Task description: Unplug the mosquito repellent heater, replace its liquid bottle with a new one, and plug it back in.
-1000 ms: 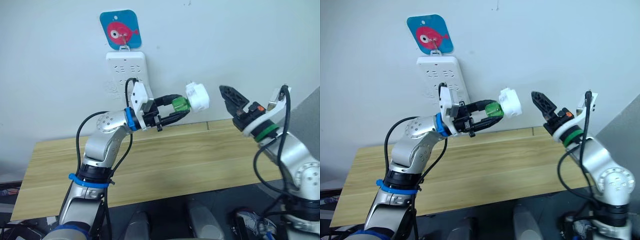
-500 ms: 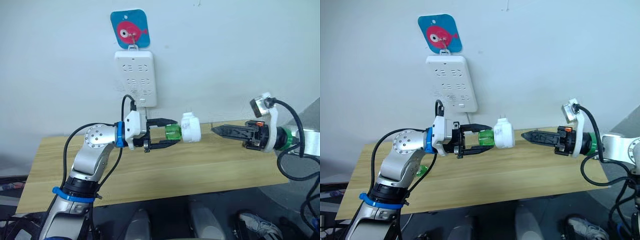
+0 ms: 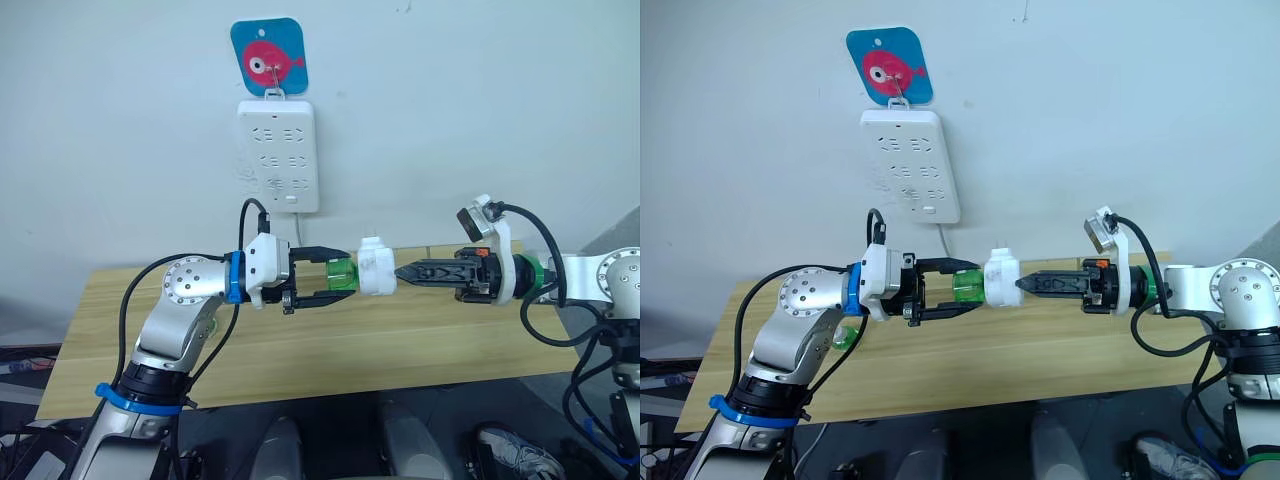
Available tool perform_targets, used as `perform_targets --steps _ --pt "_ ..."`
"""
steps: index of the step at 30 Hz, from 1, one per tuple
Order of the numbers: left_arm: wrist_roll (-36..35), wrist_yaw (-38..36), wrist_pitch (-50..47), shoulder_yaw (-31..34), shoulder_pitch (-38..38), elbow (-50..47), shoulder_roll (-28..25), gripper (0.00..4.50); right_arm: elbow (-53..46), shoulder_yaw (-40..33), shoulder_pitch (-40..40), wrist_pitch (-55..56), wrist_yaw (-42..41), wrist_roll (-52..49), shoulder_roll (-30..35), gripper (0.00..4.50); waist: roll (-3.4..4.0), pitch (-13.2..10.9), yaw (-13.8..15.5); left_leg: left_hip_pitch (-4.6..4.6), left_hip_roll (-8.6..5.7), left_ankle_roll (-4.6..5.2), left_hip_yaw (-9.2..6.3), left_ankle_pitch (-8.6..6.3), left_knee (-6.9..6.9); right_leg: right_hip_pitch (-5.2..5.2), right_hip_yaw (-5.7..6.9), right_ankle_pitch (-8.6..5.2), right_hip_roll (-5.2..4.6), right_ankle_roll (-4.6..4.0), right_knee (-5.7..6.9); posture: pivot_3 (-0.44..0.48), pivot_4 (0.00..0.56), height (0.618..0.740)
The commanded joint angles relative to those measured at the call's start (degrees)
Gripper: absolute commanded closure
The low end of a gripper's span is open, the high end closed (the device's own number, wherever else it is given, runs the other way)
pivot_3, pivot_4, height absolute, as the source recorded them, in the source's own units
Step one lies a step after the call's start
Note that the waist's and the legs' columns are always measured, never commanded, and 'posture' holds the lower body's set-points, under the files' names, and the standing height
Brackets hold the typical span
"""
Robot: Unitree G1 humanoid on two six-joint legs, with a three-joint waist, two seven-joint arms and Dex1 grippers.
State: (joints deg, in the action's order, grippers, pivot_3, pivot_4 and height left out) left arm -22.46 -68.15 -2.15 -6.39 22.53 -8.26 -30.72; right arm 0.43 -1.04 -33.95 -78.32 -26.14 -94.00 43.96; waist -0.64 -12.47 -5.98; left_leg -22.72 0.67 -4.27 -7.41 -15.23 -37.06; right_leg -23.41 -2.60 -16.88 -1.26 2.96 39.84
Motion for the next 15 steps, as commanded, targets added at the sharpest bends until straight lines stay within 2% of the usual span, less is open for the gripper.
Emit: perform_targets --steps 1,9,15 --pt "-1.23 -0.25 1.0 -0.89 0.27 -3.69 0.96 2.24 -1.26 -0.21 -1.41 -1.16 -2.21 1.06 -1.06 0.0 0.0 0.0 0.02 -0.01 0.0 0.0 0.0 0.0 0.0 0.0 0.0 0.0 0.0 0.0 0.0 -0.114 0.211 0.725" --pt "-1.33 0.04 0.83 0.17 0.18 -3.58 0.33 2.24 0.4 -1.98 -1.8 -5.28 -11.01 7.82 3.93 0.0 0.0 0.0 0.59 0.01 0.0 0.0 -0.01 0.0 -0.01 0.0 0.02 0.0 0.0 0.0 -0.01 -0.108 0.201 0.725" --pt "-1.52 0.2 0.57 -0.52 0.19 -4.31 0.92 2.24 1.67 -2.93 -2.03 -5.71 -10.39 7.45 0.34 0.0 0.0 0.0 0.59 0.01 0.0 0.0 0.01 0.0 0.0 0.0 0.01 0.0 0.0 0.0 -0.01 -0.11 0.196 0.725"
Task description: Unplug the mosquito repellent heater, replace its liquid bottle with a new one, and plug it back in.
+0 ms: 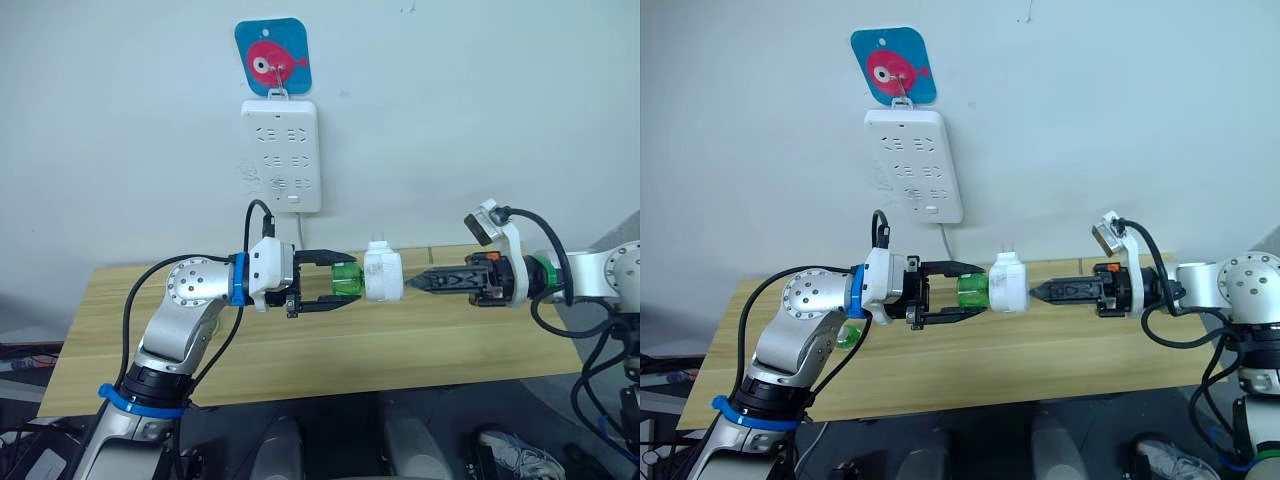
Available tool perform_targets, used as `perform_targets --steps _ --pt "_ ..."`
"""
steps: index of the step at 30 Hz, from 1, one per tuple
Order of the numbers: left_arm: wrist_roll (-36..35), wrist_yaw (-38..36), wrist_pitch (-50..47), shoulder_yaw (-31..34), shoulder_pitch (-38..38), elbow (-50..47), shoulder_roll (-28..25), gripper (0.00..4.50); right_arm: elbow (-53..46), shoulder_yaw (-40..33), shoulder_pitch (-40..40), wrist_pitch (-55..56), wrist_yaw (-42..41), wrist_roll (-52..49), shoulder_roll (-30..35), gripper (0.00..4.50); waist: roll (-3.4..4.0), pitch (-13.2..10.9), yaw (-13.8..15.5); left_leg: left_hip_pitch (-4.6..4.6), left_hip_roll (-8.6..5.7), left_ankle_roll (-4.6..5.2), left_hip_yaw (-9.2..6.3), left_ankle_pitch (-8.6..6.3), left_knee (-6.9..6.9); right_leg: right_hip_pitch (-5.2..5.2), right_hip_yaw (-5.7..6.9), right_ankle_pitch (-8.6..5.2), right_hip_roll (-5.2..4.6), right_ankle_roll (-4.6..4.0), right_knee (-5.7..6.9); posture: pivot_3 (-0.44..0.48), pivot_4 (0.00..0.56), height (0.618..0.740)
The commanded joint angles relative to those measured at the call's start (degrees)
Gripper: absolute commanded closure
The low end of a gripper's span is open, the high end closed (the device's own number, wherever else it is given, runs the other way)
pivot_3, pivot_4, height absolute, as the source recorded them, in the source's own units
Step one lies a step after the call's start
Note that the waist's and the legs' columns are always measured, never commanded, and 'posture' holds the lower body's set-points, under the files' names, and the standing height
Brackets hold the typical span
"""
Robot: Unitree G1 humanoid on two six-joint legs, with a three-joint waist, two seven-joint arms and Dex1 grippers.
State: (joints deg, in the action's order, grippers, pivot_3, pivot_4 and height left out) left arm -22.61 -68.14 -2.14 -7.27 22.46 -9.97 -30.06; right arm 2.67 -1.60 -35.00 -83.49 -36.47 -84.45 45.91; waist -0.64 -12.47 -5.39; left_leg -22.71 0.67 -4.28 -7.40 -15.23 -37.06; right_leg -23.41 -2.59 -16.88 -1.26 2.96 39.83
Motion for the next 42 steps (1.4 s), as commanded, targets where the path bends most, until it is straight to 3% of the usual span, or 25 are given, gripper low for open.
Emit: perform_targets --steps 1,17,20,22,27,30,33,35,38,42 --pt "-1.37 0.19 0.51 0.29 0.27 -2.62 0.31 2.24 0.02 -2.79 -1.26 -0.61 0.77 -3.03 -2.56 0.0 0.0 0.0 0.0 0.0 0.0 0.0 0.0 0.0 0.0 0.0 0.0 0.0 0.0 0.0 0.0 -0.111 0.197 0.725" --pt "-0.74 0.65 0.76 -0.89 0.99 -2.53 2.25 2.24 -0.53 -3.04 -2.98 -1.63 6.84 -7.63 -9.56 0.0 0.0 0.0 0.26 -0.01 0.0 0.0 -0.02 0.0 -0.01 0.0 0.01 0.0 0.0 0.0 0.02 -0.11 0.196 0.725" --pt "-0.55 0.74 0.85 -0.86 1.0 -2.44 2.41 2.24 -0.55 -2.89 -3.06 -1.83 7.4 -7.93 -10.11 0.6 0.0 0.0 0.26 -0.01 0.0 0.0 -0.02 0.0 -0.01 0.0 0.01 0.0 0.0 0.0 0.01 -0.109 0.196 0.725" --pt "-0.44 0.72 1.0 -0.92 0.92 -2.49 2.44 2.24 -0.53 -2.83 -3.1 -1.99 7.77 -8.33 -10.38 1.27 0.0 0.0 0.26 -0.01 0.0 0.0 -0.02 0.0 -0.01 0.0 0.01 0.0 0.0 0.0 0.01 -0.106 0.195 0.725" --pt "-0.45 0.78 0.37 -1.17 0.84 -2.75 2.36 2.24 -0.64 -2.48 -3.38 -2.1 8.68 -8.81 -11.22 1.36 0.0 0.0 0.26 -0.01 0.0 0.0 -0.02 0.0 -0.01 0.0 0.01 0.0 0.0 0.0 0.01 -0.105 0.195 0.725" --pt "-2.84 1.81 -10.01 -1.33 2.56 -2.99 0.07 2.24 -0.73 -2.64 -3.54 -2.05 8.84 -8.73 -11.34 1.36 0.0 0.0 0.26 -0.01 0.0 0.0 -0.02 0.0 -0.01 0.0 0.01 0.0 0.0 0.0 0.02 -0.104 0.196 0.725" --pt "-13.12 3.17 -35.75 -0.63 8.4 -2.38 -4.47 2.24 -1.57 -2.77 -3.49 -2.29 8.58 -8.61 -10.79 1.38 -0.01 -0.01 0.17 -0.03 -0.01 0.0 -0.1 0.0 -0.03 0.0 0.08 0.0 0.01 0.0 0.06 -0.102 0.198 0.725" --pt "-19.38 2.32 -47.55 0.23 12.27 -1.0 -6.82 2.24 -2.4 -2.62 -3.37 -2.66 8.07 -8.38 -10.22 1.41 0.0 -0.01 -0.01 -0.04 -0.01 0.0 -0.15 0.0 -0.04 0.0 0.12 -0.01 0.03 0.01 0.07 -0.102 0.199 0.725" --pt "-22.66 0.65 -53.04 0.33 15.12 -0.17 -8.7 2.24 -3.31 -2.52 -3.01 -2.75 7.71 -8.16 -9.91 1.41 0.0 -0.01 -0.44 -0.04 -0.02 0.0 -0.17 0.0 -0.01 0.0 0.14 -0.01 0.03 0.02 0.04 -0.106 0.199 0.725" --pt "-20.12 0.87 -47.27 0.18 13.76 -1.72 -7.77 2.24 -3.68 -2.68 -2.56 -2.13 8.14 -8.14 -10.27 1.41 0.02 -0.02 -0.86 -0.05 0.0 -0.01 -0.16 0.0 0.03 -0.01 0.14 -0.01 0.03 0.02 -0.04 -0.112 0.199 0.725"
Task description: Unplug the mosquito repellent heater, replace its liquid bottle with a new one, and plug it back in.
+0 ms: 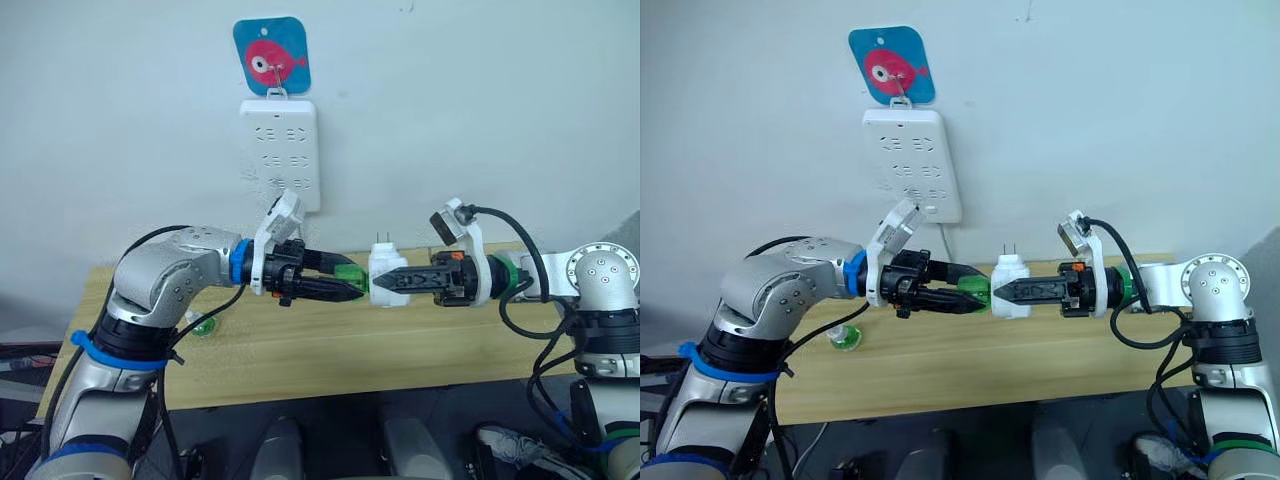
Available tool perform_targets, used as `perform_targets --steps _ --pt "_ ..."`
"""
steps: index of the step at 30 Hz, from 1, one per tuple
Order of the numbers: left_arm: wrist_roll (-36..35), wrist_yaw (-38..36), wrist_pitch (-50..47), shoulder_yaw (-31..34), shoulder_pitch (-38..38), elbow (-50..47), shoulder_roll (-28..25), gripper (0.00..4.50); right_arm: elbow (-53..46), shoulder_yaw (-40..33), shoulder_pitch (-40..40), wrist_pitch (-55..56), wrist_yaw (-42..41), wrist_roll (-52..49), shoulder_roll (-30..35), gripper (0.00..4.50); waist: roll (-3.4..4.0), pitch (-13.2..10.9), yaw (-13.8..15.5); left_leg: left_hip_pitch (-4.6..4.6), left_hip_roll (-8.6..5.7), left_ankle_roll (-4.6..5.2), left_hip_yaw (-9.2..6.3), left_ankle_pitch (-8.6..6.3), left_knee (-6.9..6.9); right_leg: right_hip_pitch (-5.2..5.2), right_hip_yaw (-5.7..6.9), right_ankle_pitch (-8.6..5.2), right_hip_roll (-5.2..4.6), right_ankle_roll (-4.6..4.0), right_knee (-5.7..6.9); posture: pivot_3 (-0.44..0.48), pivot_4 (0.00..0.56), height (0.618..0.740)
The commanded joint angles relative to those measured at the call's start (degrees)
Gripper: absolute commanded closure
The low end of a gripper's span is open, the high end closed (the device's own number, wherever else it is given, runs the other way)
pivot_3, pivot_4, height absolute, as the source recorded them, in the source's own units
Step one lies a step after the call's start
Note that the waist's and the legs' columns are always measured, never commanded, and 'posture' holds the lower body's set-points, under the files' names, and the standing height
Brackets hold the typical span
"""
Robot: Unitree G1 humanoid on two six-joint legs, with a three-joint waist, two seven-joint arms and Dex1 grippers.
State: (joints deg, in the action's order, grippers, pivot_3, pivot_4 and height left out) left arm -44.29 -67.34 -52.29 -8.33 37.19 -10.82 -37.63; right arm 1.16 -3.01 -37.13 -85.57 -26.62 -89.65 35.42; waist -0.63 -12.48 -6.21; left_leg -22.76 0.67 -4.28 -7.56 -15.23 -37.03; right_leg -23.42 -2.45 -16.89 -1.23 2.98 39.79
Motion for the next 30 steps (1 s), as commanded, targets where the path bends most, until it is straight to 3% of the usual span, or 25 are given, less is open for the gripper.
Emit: perform_targets --steps 1,3,8,9,18,27,30 --pt "1.45 0.62 3.63 1.78 -1.31 -0.9 0.34 2.24 -2.25 -1.3 -0.29 0.08 -1.57 -2.98 0.16 1.41 0.0 0.0 -0.07 0.01 0.01 0.0 0.01 0.0 0.0 0.0 -0.01 0.0 0.0 0.0 0.0 -0.112 0.2 0.725" --pt "2.3 0.77 5.47 1.77 -2.06 -0.99 0.36 2.24 -2.19 -1.39 -0.07 0.28 -1.24 -3.17 0.1 1.41 0.0 0.0 -0.06 0.02 0.01 0.0 0.01 0.0 0.0 0.0 -0.02 0.0 0.0 0.0 0.01 -0.111 0.201 0.725" --pt "12.96 -3.92 25.34 -0.05 -8.1 -2.44 -1.57 0.6 0.0 -2.19 -0.27 1.13 0.82 -4.79 -0.15 1.41 0.02 -0.01 -0.02 0.04 0.01 0.0 0.08 0.0 0.04 0.0 -0.09 0.0 0.0 -0.01 -0.01 -0.109 0.202 0.725" --pt "14.21 -5.16 29.08 0.16 -9.69 -2.52 -1.76 0.55 0.45 -2.23 -0.37 1.34 1.33 -5.17 -0.18 1.41 0.02 -0.01 0.03 0.02 0.02 0.0 0.07 0.0 0.03 -0.01 -0.07 0.0 0.0 -0.01 -0.02 -0.109 0.202 0.725" --pt "22.0 0.06 56.1 4.67 -17.0 -0.93 6.18 0.55 1.06 -1.42 0.03 3.04 4.96 -8.3 -0.03 1.41 0.02 -0.02 1.47 -0.05 0.01 0.0 0.09 0.0 -0.04 -0.01 -0.09 0.01 -0.04 -0.02 -0.06 -0.101 0.204 0.725" --pt "22.99 -0.68 61.97 2.78 -16.51 0.78 7.52 0.55 0.22 -0.62 0.1 3.9 7.05 -10.29 -0.04 1.41 0.03 -0.02 1.37 -0.04 0.0 0.01 0.08 0.0 -0.03 0.0 -0.08 0.01 -0.03 -0.02 -0.03 -0.103 0.203 0.725" --pt "22.79 -0.29 61.13 2.31 -15.88 0.78 7.69 1.12 -0.06 -0.33 0.16 4.24 7.82 -11.13 0.11 1.41 0.03 -0.02 1.31 -0.04 0.0 0.01 0.08 0.0 -0.04 0.0 -0.08 0.01 -0.03 -0.02 -0.02 -0.102 0.203 0.725"
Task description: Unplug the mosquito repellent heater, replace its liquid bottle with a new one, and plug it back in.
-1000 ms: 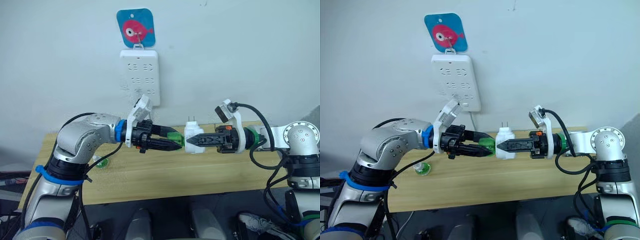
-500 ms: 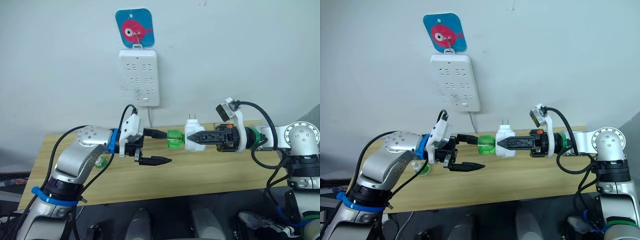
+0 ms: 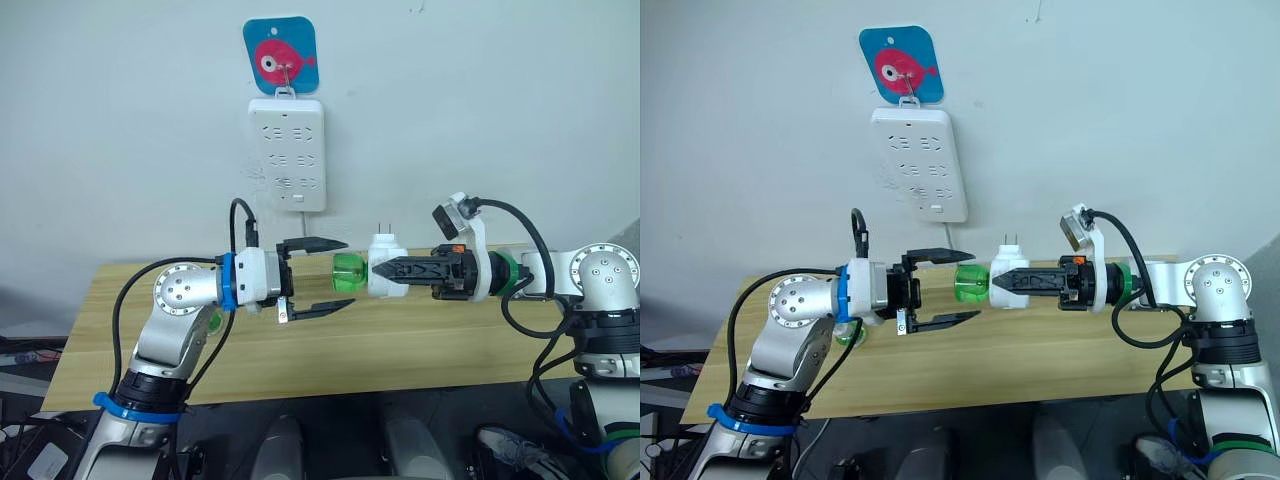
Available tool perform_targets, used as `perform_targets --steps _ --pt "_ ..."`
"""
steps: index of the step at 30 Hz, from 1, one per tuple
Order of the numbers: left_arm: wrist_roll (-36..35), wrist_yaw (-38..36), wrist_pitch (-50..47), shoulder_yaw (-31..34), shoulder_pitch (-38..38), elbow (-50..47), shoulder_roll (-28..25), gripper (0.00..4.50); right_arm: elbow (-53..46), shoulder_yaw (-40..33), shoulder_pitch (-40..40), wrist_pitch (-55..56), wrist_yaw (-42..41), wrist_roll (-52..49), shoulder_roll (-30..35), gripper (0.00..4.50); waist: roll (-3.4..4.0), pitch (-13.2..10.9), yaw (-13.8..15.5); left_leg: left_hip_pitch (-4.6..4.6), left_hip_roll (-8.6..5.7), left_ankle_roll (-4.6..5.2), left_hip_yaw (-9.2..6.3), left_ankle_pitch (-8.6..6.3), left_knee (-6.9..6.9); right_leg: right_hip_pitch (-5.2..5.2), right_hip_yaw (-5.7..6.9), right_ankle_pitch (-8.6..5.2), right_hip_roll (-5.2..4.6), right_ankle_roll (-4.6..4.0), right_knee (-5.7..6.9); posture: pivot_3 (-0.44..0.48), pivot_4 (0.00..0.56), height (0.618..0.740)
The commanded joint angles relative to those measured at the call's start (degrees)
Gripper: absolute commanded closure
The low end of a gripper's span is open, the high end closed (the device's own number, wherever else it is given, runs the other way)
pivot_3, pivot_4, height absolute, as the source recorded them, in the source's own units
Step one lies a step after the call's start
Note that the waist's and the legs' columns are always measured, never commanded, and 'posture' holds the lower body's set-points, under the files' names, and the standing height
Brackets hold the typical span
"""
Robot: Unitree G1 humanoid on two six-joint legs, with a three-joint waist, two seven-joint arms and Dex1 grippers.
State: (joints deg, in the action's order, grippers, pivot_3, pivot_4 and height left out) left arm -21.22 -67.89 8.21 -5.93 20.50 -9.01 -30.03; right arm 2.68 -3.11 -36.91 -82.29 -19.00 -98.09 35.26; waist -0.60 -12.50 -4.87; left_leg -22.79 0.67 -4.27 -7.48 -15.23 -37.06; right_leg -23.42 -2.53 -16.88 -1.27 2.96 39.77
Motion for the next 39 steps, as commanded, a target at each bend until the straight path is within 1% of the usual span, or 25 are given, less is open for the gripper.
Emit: perform_targets --steps 1,4,7,9,11,12,14,15,17,19,22,25,26,28,29,31,33,35,36,39 --pt "-0.5 0.2 0.16 -0.18 0.94 -1.05 0.04 1.42 -1.69 -0.15 -0.01 1.03 0.36 -2.92 0.33 1.41 0.0 0.0 -0.03 0.0 0.0 0.0 -0.01 0.0 0.0 0.0 0.01 0.0 0.0 0.0 0.0 -0.104 0.204 0.725" --pt "-1.42 -0.07 -1.28 -0.35 1.88 -2.03 -0.29 2.21 -1.93 0.1 0.06 1.02 0.33 -2.98 0.58 1.41 0.0 0.0 -0.08 0.0 0.0 0.0 -0.01 0.0 0.0 0.0 0.01 0.0 0.01 0.0 0.0 -0.104 0.204 0.725" --pt "-3.3 -0.54 -4.78 -0.09 3.25 -4.2 -1.22 2.22 -2.06 0.35 0.14 0.9 -0.1 -2.53 0.88 1.41 0.0 0.0 -0.07 -0.01 0.0 0.0 -0.03 0.0 0.0 0.0 0.02 0.0 0.01 0.0 0.0 -0.102 0.205 0.725" --pt "-5.0 -1.46 -10.04 -0.13 4.32 -5.63 -3.35 2.22 -2.21 0.48 0.27 0.78 -0.71 -1.81 1.12 1.41 0.0 0.0 -0.11 0.0 0.0 0.0 -0.02 0.0 0.0 0.0 0.02 0.0 0.01 0.0 0.01 -0.099 0.206 0.725" --pt "-7.45 -1.42 -18.44 -0.51 5.39 -7.16 -5.95 2.22 -2.65 0.64 0.34 0.42 -1.62 -0.8 1.45 1.41 0.0 -0.02 -0.18 0.0 0.0 0.0 -0.06 0.0 0.01 0.0 0.03 0.0 0.02 0.0 0.02 -0.097 0.206 0.725" --pt "-9.34 -1.12 -24.14 -0.73 6.06 -7.72 -7.53 2.22 -3.03 0.75 0.38 0.24 -2.29 -0.09 1.65 1.41 0.01 -0.02 -0.18 0.0 0.01 0.0 -0.06 0.0 0.02 0.0 0.04 0.0 0.03 0.0 0.01 -0.097 0.206 0.725" --pt "-21.25 3.22 -48.86 0.72 11.88 -5.43 -10.64 2.22 -5.86 1.76 0.86 -0.63 -6.0 4.13 3.01 1.41 -0.03 -0.08 -0.13 0.01 0.01 0.0 -0.06 0.0 0.01 0.0 0.04 0.0 0.03 0.0 0.02 -0.088 0.207 0.725" --pt "-24.85 3.96 -56.21 1.26 14.25 -4.4 -11.69 2.22 -8.08 2.65 1.4 -0.83 -8.59 6.91 4.11 1.41 -0.05 -0.16 -0.06 -0.02 0.0 0.01 -0.12 0.0 -0.02 0.0 0.08 -0.01 0.03 0.02 0.07 -0.088 0.207 0.725" --pt "-29.23 6.3 -66.94 2.17 18.65 -2.02 -12.36 2.22 -9.58 3.2 2.31 -0.73 -11.65 9.23 4.98 1.41 -0.04 -0.17 -0.14 -0.05 -0.02 0.01 -0.22 0.0 -0.05 0.0 0.17 -0.02 0.03 0.03 0.06 -0.088 0.21 0.725" --pt "-31.76 7.42 -72.15 2.93 20.89 -1.42 -12.49 2.22 -9.31 3.21 2.54 -0.27 -13.59 10.45 5.18 1.41 -0.06 -0.18 -0.3 -0.03 -0.03 0.01 -0.2 0.0 -0.02 0.02 0.17 -0.03 0.03 0.04 0.01 -0.088 0.209 0.725" --pt "-30.35 4.73 -71.28 1.08 19.21 -4.91 -14.98 2.22 -8.44 2.8 2.56 0.06 -14.94 11.46 4.89 1.44 0.01 -0.25 -0.87 0.01 0.02 0.01 -0.14 0.0 0.07 -0.01 0.14 -0.03 0.05 0.03 -0.03 -0.091 0.211 0.725" --pt "-29.78 4.24 -69.07 1.32 16.73 -7.08 -15.13 2.22 -7.42 2.15 2.38 -0.03 -14.77 10.93 4.3 1.44 0.05 -0.29 -1.29 0.02 0.07 0.0 -0.11 0.01 0.09 -0.06 0.1 -0.05 0.09 -0.02 0.03 -0.092 0.212 0.725" --pt "-28.22 4.2 -66.7 0.98 15.62 -7.76 -15.17 2.22 -6.99 1.88 2.33 -0.08 -14.39 10.51 4.09 1.44 0.06 -0.29 -1.28 0.02 0.07 -0.01 -0.12 0.01 0.08 -0.06 0.11 -0.05 0.09 -0.02 0.04 -0.093 0.213 0.725" --pt "-24.22 3.96 -60.46 0.01 13.02 -8.67 -14.98 1.5 -5.75 1.3 2.07 -0.32 -13.5 9.52 3.67 1.44 0.05 -0.29 -1.11 0.02 0.07 -0.01 -0.11 0.01 0.06 -0.06 0.09 -0.05 0.08 -0.03 0.05 -0.091 0.213 0.725" --pt "-23.34 3.76 -58.8 -0.1 11.96 -8.99 -14.92 1.3 -5.17 1.01 1.93 -0.45 -12.99 9.04 3.43 1.44 0.06 -0.3 -0.97 0.02 0.07 -0.01 -0.09 0.01 0.05 -0.06 0.07 -0.05 0.07 -0.03 0.04 -0.092 0.214 0.725" --pt "-19.3 3.14 -52.15 -0.65 9.17 -9.88 -14.85 0.67 -3.97 0.56 1.51 -0.82 -12.14 8.2 3.14 1.44 0.07 -0.32 -0.75 0.03 0.05 -0.01 -0.05 0.01 0.04 -0.05 0.03 -0.04 0.07 -0.03 0.03 -0.09 0.214 0.725" --pt "-16.91 2.42 -47.17 -0.32 6.84 -10.07 -14.48 0.11 -3.14 0.2 1.11 -1.29 -11.52 7.78 2.95 1.44 0.06 -0.32 -0.32 0.03 0.05 -0.01 -0.03 0.01 0.04 -0.05 0.01 -0.04 0.06 -0.03 0.03 -0.091 0.214 0.725" --pt "-13.5 -0.48 -38.92 -0.06 3.99 -9.94 -14.63 0.1 -2.43 -0.06 0.75 -1.61 -10.84 7.39 2.88 1.44 0.07 -0.32 -0.14 0.01 0.05 -0.01 -0.02 0.01 0.06 -0.06 0.01 -0.04 0.07 -0.04 0.0 -0.09 0.214 0.725" --pt "-12.55 0.22 -35.86 0.85 3.07 -9.56 -13.42 0.1 -2.23 -0.12 0.61 -1.71 -10.61 7.33 2.85 1.44 0.07 -0.32 -0.06 0.0 0.05 -0.01 -0.01 0.01 0.06 -0.06 0.0 -0.04 0.06 -0.04 -0.01 -0.09 0.214 0.725" --pt "-5.67 2.55 -20.7 1.92 1.06 -7.1 -9.04 0.1 -1.91 -0.23 0.32 -1.71 -9.83 7.06 2.63 1.44 0.06 -0.33 0.14 -0.03 0.04 0.0 0.0 0.01 0.05 -0.06 0.01 -0.04 0.03 -0.04 -0.06 -0.087 0.214 0.725"
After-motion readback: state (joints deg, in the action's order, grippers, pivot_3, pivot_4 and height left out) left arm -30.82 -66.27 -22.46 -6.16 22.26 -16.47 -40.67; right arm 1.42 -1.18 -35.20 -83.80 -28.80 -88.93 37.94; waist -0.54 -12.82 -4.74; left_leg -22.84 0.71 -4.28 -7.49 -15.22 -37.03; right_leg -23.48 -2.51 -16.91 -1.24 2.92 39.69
